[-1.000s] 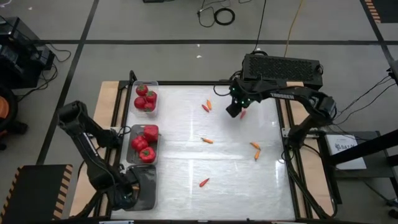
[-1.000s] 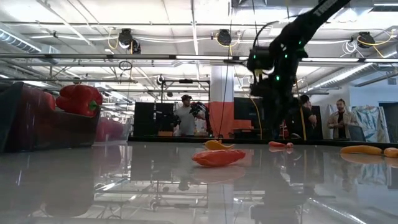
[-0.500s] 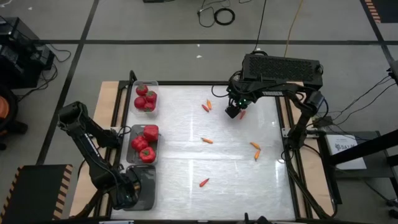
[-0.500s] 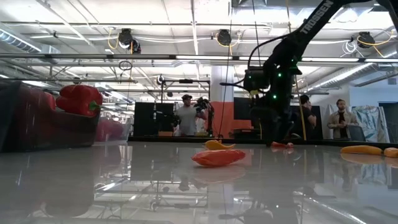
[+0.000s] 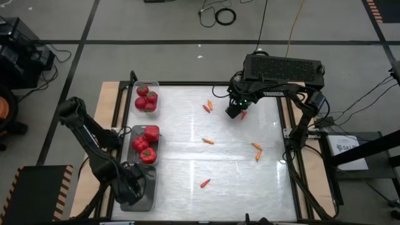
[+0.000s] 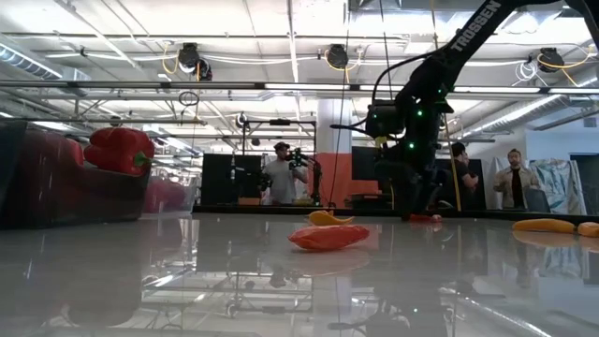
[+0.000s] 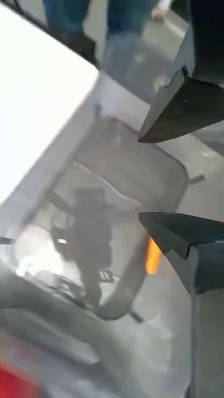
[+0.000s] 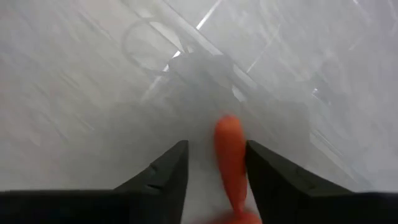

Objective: Sort produce into baskets
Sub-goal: Put the orange chili pepper into the bottom black bin

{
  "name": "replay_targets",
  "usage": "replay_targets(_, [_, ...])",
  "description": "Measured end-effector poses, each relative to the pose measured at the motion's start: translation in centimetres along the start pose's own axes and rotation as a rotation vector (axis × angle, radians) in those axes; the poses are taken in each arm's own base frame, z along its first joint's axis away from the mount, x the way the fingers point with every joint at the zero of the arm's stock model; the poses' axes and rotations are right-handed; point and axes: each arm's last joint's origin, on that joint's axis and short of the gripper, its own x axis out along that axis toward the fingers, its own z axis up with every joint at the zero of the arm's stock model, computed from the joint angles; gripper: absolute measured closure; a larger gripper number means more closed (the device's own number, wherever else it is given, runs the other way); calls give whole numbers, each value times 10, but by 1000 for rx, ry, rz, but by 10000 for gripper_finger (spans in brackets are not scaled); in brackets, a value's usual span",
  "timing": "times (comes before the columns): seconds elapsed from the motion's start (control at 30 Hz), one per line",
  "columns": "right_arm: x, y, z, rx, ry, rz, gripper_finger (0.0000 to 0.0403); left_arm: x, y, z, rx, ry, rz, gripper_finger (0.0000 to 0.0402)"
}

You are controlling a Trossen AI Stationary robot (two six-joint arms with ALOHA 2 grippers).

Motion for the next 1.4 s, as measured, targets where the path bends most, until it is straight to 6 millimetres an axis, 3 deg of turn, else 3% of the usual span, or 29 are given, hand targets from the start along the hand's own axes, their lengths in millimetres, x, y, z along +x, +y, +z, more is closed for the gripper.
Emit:
replay_targets(0.33, [-1, 0, 0, -18, -7, -7, 353, -40, 12, 17, -37, -172, -159, 203])
replay_targets(0.57, [-10, 0, 2, -37, -37, -6, 376, -61, 24, 28, -39, -320, -214, 203])
replay_targets(0.73, [-26, 4, 4, -52, -79, 44, 374, -74, 39, 57, 33, -456, -157, 203])
replay_targets(0.93, [-49, 18, 5, -97, -167, 216, 374, -80, 68, 111, 55, -514, -32, 203])
replay_targets(1.13, [-65, 55, 3, -187, -264, 422, 374, -91, 99, 150, 103, -574, 10, 203])
replay_targets(1.4, [-88, 139, -24, -333, -429, 652, 374, -101, 136, 174, 247, -574, 71, 203])
